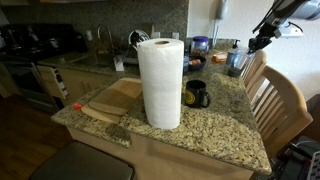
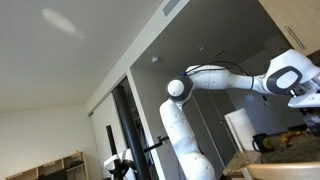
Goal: Take the bottle out of the bowl and put it on the countertop
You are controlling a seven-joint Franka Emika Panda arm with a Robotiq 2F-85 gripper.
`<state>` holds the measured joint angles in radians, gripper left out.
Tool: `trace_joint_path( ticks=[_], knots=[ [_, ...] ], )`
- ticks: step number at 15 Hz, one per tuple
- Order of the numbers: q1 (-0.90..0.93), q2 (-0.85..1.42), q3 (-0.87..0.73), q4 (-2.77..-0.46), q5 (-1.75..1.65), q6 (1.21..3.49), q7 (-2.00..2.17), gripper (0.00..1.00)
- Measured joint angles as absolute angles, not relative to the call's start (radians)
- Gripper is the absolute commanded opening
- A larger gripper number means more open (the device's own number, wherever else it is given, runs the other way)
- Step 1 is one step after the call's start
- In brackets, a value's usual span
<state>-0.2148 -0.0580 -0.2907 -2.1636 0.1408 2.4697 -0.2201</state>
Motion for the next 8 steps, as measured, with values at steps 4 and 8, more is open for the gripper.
trace_joint_path(
  ticks=[4,8],
  knots=[
    [-0.180,-0.058,-0.238,-2.205,0.152,2.592,-0.184,0.04],
    [-0.164,-0.085,-0.205,-2.191,0.034,2.487,-0.149,0.04]
  ],
)
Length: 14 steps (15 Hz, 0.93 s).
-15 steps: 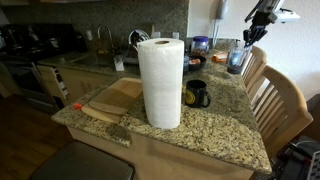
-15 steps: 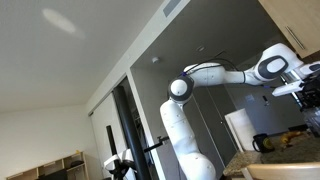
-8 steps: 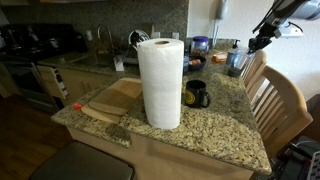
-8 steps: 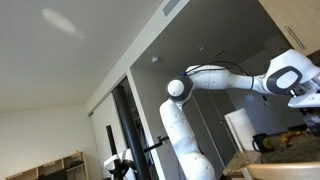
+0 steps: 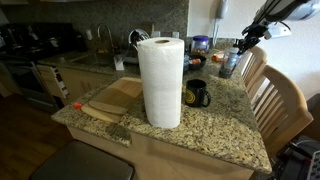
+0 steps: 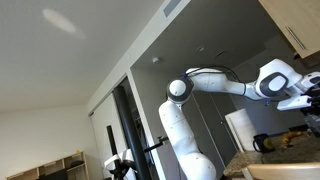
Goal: Take the bottle out of the bowl and put it on the countertop
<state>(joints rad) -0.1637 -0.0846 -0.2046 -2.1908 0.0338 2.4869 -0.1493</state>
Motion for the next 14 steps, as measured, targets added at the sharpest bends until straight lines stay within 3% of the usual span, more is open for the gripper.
trace_joint_path(
  ticks=[6,10,14],
  knots=[
    [-0.165,-0.136,-0.215,-2.090,-0.013,2.103,-0.186,0.04],
    [-0.160,-0.134,-0.220,-2.074,-0.012,2.108,-0.186,0.04],
    [-0.074,-0.080,-0.105,-2.043,-0.013,2.142,-0.089,0.04]
  ],
)
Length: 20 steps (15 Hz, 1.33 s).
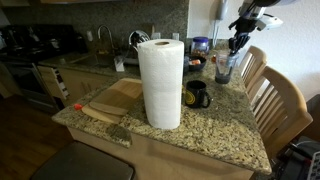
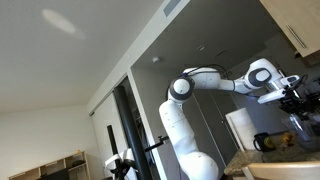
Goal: Take the bottle out of the bowl and put it on the countertop
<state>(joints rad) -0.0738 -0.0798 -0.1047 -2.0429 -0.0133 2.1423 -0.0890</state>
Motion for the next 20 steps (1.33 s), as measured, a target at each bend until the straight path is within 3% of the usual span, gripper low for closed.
trace_joint_path(
  ticks=[2,3,4,6,12,20],
  knots=[
    [-0.037,-0.042,-0.061,-2.027,-0.032,2.169,-0.047,0.04],
    [-0.022,-0.022,-0.043,-2.017,-0.051,2.180,-0.020,0.40],
    [-0.009,0.000,-0.028,-2.004,-0.082,2.189,0.014,0.41],
    [0.012,0.037,-0.006,-1.963,-0.145,2.207,0.099,0.54],
    [0.073,0.150,0.015,-1.808,-0.255,2.215,0.310,0.97],
    [0.127,0.195,0.005,-1.613,-0.427,2.234,0.618,1.00]
  ],
)
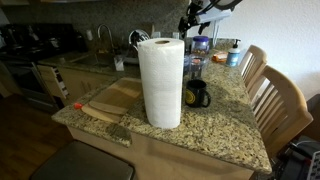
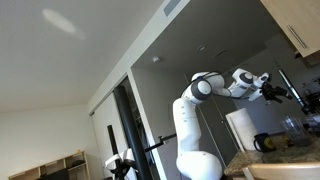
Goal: Take the bottle out of the bowl and put it on the countertop
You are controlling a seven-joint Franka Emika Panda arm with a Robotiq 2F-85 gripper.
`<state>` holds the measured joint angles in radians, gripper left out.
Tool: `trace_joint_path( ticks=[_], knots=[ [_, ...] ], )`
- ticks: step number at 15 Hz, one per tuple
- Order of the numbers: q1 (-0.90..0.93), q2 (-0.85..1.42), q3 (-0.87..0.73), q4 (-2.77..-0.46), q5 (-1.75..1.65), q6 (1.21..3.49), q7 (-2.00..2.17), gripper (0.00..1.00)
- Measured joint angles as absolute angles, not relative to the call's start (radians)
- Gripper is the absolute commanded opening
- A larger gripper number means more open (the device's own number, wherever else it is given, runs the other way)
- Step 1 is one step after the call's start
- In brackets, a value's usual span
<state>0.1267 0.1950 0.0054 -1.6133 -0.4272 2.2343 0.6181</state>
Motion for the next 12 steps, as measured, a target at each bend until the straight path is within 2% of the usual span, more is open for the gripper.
trace_joint_path(
  ticks=[6,12],
  knots=[
    [0.162,0.186,0.003,-1.517,-0.561,2.364,0.870,1.00],
    [0.167,0.190,0.006,-1.513,-0.564,2.371,0.883,1.00]
  ],
)
